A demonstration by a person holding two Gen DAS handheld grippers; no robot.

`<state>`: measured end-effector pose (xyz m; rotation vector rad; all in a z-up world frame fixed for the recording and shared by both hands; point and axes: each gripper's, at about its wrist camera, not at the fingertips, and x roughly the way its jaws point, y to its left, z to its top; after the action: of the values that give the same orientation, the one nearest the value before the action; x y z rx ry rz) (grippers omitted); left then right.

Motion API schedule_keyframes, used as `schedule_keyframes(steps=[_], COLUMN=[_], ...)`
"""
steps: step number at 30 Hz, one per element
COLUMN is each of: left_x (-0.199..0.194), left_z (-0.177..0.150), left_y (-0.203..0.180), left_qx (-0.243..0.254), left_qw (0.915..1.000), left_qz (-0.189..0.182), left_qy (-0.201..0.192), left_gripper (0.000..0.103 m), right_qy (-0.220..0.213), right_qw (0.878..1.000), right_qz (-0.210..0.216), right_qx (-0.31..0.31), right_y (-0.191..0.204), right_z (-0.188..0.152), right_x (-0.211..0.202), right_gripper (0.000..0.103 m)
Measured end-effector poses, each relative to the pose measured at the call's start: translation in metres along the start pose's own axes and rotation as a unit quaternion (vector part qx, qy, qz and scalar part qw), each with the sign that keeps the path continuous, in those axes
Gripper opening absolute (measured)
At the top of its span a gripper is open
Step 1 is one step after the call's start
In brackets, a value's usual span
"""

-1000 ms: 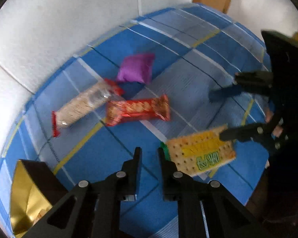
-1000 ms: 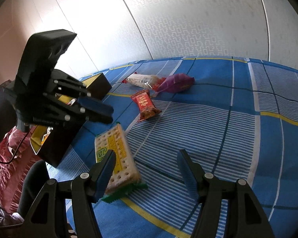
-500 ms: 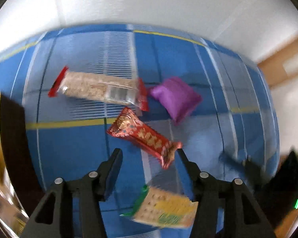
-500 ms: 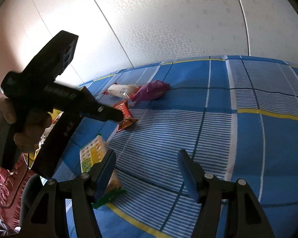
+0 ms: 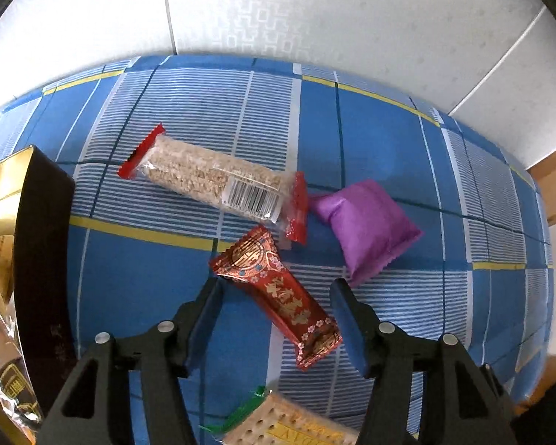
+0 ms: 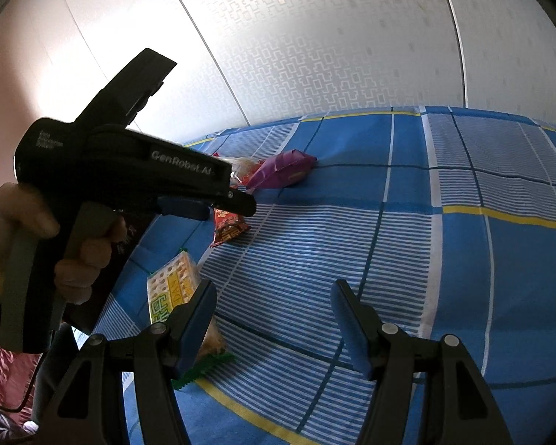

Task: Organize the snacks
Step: 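Grasp the small red wrapper with left while right grasps the WEIDAN cracker pack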

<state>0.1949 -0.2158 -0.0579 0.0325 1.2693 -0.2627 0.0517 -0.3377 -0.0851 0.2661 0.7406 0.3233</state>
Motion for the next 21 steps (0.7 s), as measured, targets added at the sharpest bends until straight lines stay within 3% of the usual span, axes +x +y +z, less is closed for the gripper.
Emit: schedule_keyframes(steps=[1,2,3,9,12,15,18,21], left_x=[-0.002,-0.008,-0.012,-0.026,-0.031,-0.044,-0.068,-0.085], left_z=[-0.002,-0.006,-0.009,-0.036,-0.048,-0.058,-0.069,-0.079], left_y=[-0.001,0.009,0.013,0.039,0.049,0.060,0.069,0.075], left_qx=[0.013,0.021,0.028,0.047,0.060,0.055,0.056,0.059], left_qw=[0.9999,0.9997,0.9995,0.9982,0.9967,0.9956,0.9923,0.9897], left_qz=[0.005,0.011,0.013,-0.014,-0.006,-0.018,-0.024,-0.026], left_qy=[-0.005,-0.010,-0.013,-0.035,-0.055,-0.073,-0.108,-0.127], left_gripper=[0.047,0.027,0.021,0.021,0.021,0.021,0.021,0.021], right_qy=[0.000,0.000,0.000,-0.001,0.001,0.018,0.030,0.072], right_qw=[1.000,1.000,1.000,1.000,1.000,0.999,0.998,0.989], right_qz=[0.000,-0.001,-0.002,-0.003,-0.001,0.043,0.044,0.043], right_qx=[-0.001,-0.002,-0.003,-0.003,0.002,0.019,-0.045,-0.121], right_y=[0.000,0.000,0.000,0.001,0.001,0.003,0.032,0.064], right_z=[0.000,-0.001,-0.001,-0.002,-0.001,0.000,0.000,-0.002], right_x=[0.000,0.000,0.000,0.000,0.001,0.002,-0.003,0.002], right_gripper=[0.065,0.065,0.065,0.065,0.065,0.065,0.065,0.068])
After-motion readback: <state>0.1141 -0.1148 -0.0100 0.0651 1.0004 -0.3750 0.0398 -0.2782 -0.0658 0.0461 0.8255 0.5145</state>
